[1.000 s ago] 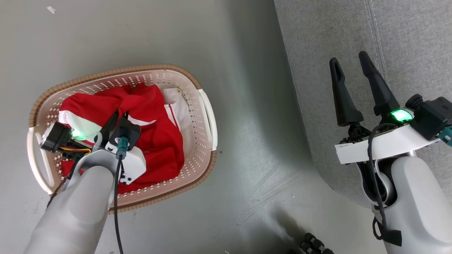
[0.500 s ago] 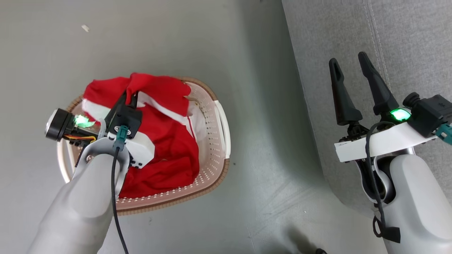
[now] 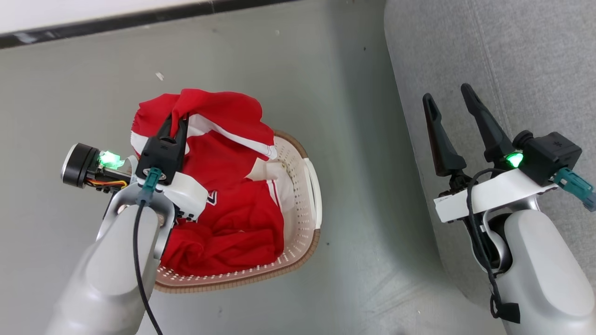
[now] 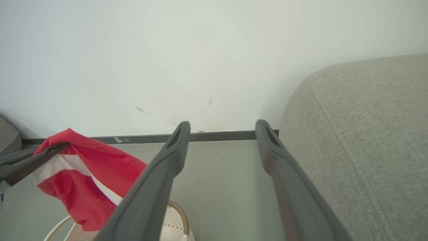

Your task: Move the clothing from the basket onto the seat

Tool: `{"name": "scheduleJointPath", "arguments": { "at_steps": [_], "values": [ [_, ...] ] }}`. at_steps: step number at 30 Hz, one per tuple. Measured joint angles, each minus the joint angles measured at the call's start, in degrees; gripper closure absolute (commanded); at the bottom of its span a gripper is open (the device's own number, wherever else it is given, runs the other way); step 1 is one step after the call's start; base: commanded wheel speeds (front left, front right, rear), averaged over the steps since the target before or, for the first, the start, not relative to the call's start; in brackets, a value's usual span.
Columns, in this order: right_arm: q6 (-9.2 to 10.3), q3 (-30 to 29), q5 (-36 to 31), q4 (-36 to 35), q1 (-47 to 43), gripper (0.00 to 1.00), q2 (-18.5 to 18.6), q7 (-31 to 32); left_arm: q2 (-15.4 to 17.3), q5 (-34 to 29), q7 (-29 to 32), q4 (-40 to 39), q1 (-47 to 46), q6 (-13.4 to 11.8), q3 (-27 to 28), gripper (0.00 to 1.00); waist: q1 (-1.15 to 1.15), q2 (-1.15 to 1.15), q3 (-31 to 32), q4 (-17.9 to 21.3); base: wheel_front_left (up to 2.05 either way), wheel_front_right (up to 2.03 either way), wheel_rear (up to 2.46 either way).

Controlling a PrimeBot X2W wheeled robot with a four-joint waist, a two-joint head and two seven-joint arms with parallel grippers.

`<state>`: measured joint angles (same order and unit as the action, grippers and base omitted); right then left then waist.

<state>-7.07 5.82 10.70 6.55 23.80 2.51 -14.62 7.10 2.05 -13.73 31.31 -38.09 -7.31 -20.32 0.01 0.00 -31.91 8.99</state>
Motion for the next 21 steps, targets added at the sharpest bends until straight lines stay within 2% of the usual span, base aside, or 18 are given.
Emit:
{"name": "scheduleJointPath", "arguments": {
  "at_steps": [9, 21],
  "values": [
    [0.00, 0.76, -2.40, 2.26, -0.47, 0.00, 0.07, 0.00, -0.33, 1.56, -0.05, -3.03, 0.12, 2.19, -0.19, 1.00, 0.00, 0.00, 5.91, -2.09, 0.00, 0.00, 0.00],
    [0.00, 4.68, -3.65, 5.59, -4.72, 0.00, 1.25, 0.00, -3.67, 3.88, 0.99, -4.82, 1.42, 6.41, -3.91, 1.00, 0.00, 0.00, 14.39, -4.41, 0.00, 0.00, 0.00]
  ]
}}
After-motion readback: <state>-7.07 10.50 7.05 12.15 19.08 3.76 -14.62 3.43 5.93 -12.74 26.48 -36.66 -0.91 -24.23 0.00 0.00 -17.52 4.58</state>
